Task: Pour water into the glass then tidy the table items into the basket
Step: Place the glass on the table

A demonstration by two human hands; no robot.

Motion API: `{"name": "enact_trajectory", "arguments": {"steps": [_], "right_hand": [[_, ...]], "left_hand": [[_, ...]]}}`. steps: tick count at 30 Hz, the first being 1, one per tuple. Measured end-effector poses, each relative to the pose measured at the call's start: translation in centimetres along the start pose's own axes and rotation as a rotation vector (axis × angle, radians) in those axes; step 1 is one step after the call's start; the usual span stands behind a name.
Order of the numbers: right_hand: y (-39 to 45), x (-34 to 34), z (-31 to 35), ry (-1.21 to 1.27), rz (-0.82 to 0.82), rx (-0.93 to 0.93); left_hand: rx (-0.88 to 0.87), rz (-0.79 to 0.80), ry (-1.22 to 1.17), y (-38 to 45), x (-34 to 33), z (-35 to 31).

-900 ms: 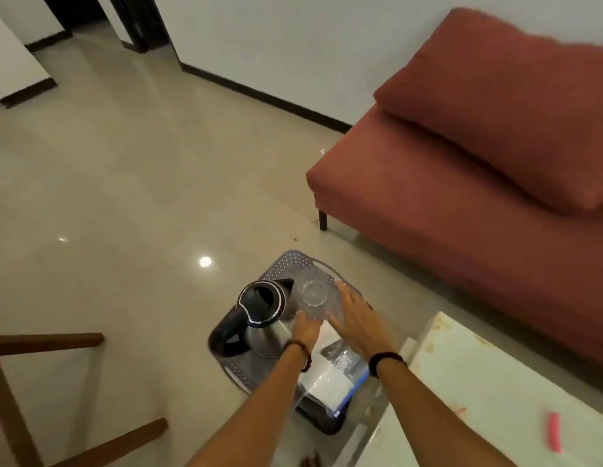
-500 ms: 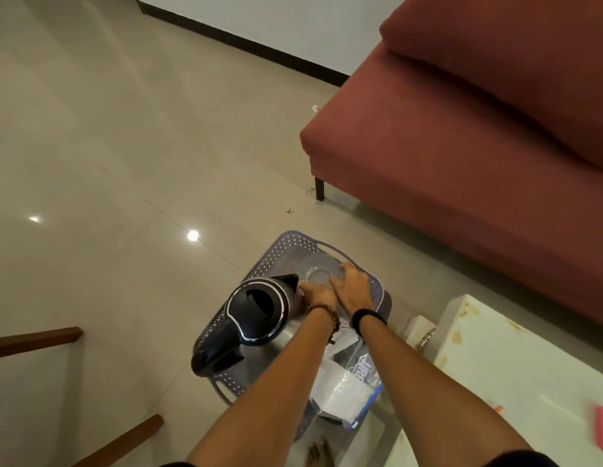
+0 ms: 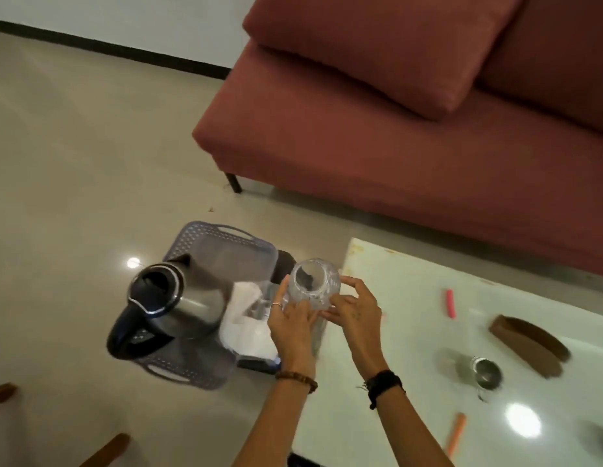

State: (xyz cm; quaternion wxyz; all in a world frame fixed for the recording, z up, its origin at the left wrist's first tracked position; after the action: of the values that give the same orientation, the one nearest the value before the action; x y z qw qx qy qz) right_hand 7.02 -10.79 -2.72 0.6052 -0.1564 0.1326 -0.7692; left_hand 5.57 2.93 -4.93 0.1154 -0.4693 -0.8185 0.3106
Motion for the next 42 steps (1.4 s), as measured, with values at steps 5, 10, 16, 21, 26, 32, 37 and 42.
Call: {"name": "enact_trajectory", "arguments": {"steps": [5,10,16,21,26,32,37,42], "right_hand": [[-6.9,14.4,-2.1,0.084,-0.039,-0.172],[-11.4,25.6,-6.4,0.187,-0.098,-0.314],[-11.8,31.4,-12.4,0.183,-0.106,-0.403],[-8.7,30.7,-17.3,0.195,-0.073,-0.485],[-5.3,28.6,-21.5,0.204,-0.074,-0.549],[-3.7,27.1,-23.4,0.12,-0.104,-0.539],[-3.5,26.6,-24.1,0.06,-0.142,-0.533],[-4.2,26.7,-23.7,-0.01,-0.102,-0.578]], "left_hand": [[0.151,0.018,-0.107,-11.9,-5.8,7.7],[0.353,0.079,-0.063,-19.7,-10.1,15.8],[0.397,0.062,-0.004,-22.3,-12.5,22.7],[0.378,0.007,-0.007,-18.6,-12.3,26.0],[0.364,-0.031,0.008,-13.6,-11.1,28.9],[0.345,-0.024,0.06,-10.6,-10.2,30.0],[0.334,-0.025,0.105,-9.6,-10.0,30.8],[0.324,-0.007,0.305,-9.4,-9.5,30.3]]}}
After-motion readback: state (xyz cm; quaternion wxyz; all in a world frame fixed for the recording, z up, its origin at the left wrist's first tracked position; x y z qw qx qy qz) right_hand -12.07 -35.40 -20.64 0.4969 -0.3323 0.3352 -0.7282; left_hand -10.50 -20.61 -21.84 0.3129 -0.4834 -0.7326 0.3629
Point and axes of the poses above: each hand's wrist, its own y-axis towards the middle knuckle, its own x-axis out of the back of the hand, z = x × y, the point moved 8 cm from there along y, towards the middle knuckle, and after that the axes turned 2 degrees about -y, right-handed, at the moved point
